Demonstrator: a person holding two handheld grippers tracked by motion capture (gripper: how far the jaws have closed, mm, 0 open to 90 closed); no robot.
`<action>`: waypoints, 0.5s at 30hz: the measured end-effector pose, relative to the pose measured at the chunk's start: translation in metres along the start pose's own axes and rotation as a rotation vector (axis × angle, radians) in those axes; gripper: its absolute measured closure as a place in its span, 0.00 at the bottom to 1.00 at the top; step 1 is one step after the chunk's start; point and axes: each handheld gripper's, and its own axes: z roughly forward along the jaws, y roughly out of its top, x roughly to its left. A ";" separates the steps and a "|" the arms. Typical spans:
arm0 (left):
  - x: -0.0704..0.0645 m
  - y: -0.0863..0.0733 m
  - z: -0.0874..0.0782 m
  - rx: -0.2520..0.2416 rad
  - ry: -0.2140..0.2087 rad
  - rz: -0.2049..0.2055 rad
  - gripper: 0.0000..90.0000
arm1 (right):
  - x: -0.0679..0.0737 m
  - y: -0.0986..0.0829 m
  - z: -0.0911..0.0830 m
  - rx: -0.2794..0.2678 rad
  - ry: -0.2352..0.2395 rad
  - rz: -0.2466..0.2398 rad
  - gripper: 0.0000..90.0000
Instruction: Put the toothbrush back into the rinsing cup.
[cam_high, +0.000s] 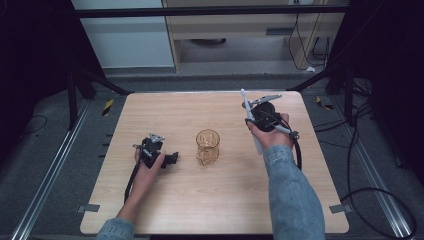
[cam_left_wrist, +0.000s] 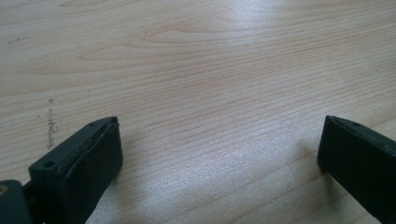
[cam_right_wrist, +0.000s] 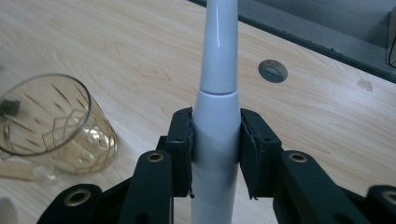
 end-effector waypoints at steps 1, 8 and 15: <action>0.000 0.000 0.000 0.000 0.000 0.000 0.00 | 0.000 0.000 0.000 0.000 0.000 0.000 0.75; 0.000 0.000 0.000 0.001 0.002 -0.001 0.00 | 0.020 0.001 0.009 -0.086 -0.030 0.064 0.75; -0.002 0.000 0.000 0.002 0.009 -0.010 0.00 | 0.034 0.012 0.018 -0.152 -0.028 0.085 0.75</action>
